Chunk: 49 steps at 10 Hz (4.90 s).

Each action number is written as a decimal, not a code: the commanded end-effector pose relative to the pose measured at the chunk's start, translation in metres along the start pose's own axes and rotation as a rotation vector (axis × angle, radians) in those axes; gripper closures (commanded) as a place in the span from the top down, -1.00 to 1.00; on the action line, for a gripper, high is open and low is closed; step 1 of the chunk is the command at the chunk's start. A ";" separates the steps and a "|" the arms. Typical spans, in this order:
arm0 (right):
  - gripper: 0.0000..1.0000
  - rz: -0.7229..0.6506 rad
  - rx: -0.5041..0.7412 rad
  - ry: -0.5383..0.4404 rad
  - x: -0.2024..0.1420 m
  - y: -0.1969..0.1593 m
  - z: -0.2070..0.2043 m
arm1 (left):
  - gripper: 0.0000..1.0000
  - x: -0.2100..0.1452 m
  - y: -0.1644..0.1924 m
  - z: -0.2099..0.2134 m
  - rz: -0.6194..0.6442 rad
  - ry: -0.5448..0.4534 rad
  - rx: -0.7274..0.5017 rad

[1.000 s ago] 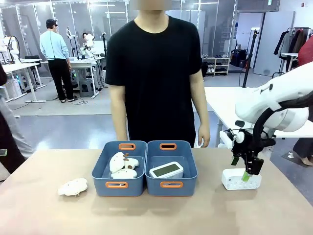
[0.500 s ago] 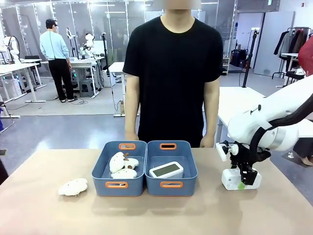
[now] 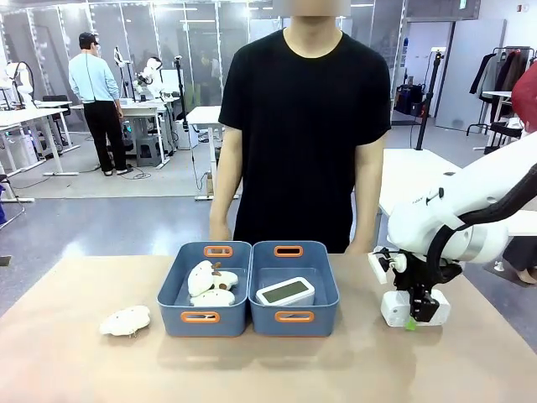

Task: Sort the digital clocks into the basket.
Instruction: Pick up the Digital clock from the table and place it into the empty Plastic storage basket.

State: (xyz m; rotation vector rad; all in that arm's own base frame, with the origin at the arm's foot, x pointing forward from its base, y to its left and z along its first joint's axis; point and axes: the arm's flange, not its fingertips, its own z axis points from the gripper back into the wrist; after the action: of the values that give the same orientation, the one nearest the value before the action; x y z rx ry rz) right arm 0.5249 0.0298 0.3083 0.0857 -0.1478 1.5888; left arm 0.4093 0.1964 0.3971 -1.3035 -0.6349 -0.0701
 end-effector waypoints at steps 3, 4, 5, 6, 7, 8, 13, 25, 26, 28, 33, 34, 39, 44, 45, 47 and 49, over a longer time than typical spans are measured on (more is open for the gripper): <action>-0.90 -0.073 -0.001 0.007 -0.003 -0.002 0.028 | 1.00 0.003 0.000 0.001 -0.003 0.018 0.010; -1.00 -0.099 0.013 -0.062 -0.006 -0.003 0.051 | 1.00 0.003 0.000 0.001 -0.003 0.018 0.010; -1.00 -0.109 0.037 -0.125 -0.010 -0.001 0.072 | 1.00 0.003 0.000 0.001 -0.003 0.018 0.010; -1.00 -0.118 0.023 -0.162 -0.009 0.004 0.105 | 1.00 0.003 0.000 0.001 -0.003 0.018 0.010; -1.00 -0.115 0.011 -0.213 -0.006 0.007 0.140 | 1.00 0.003 0.000 0.001 -0.003 0.018 0.010; -1.00 -0.122 -0.012 -0.178 -0.003 0.005 0.161 | 1.00 0.003 0.000 0.001 -0.003 0.018 0.010; -1.00 0.030 0.019 -0.590 0.029 0.011 0.194 | 1.00 0.003 0.000 0.001 -0.003 0.018 0.010; -1.00 -0.248 -0.135 -1.018 -0.190 0.124 0.181 | 1.00 0.003 0.000 0.001 -0.003 0.018 0.010; -1.00 -0.239 -0.134 -0.998 -0.182 0.116 0.186 | 1.00 0.003 0.000 0.001 -0.003 0.018 0.010; -1.00 -0.160 -0.110 -0.939 -0.135 0.089 0.203 | 1.00 0.003 0.000 0.001 -0.003 0.018 0.010; -1.00 0.036 0.048 -0.685 0.076 0.023 0.220 | 1.00 0.003 0.000 0.001 -0.003 0.018 0.010; -1.00 0.051 0.067 -0.650 0.114 0.015 0.221 | 1.00 0.003 0.000 0.001 -0.003 0.018 0.010; -1.00 0.034 -0.021 -0.399 0.238 -0.035 0.141 | 1.00 0.003 0.000 0.001 -0.003 0.018 0.010; -1.00 0.023 0.120 -0.260 0.254 -0.056 0.087 | 1.00 0.003 0.000 0.001 -0.003 0.018 0.010; -1.00 0.018 0.135 -0.263 0.254 -0.054 0.074 | 1.00 0.003 0.000 0.001 -0.003 0.018 0.010; 0.38 -0.017 0.158 -0.261 0.247 -0.058 0.065 | 1.00 0.003 0.000 0.001 -0.003 0.018 0.010; 0.99 -0.018 0.156 -0.254 0.246 -0.057 0.066 | 1.00 0.003 0.000 0.001 -0.003 0.018 0.010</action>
State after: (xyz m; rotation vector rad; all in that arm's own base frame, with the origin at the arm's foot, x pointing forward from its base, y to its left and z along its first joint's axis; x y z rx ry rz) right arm 0.5721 0.2610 0.4049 0.4113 -0.2404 1.5866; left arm 0.4097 0.1966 0.3974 -1.3029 -0.6351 -0.0708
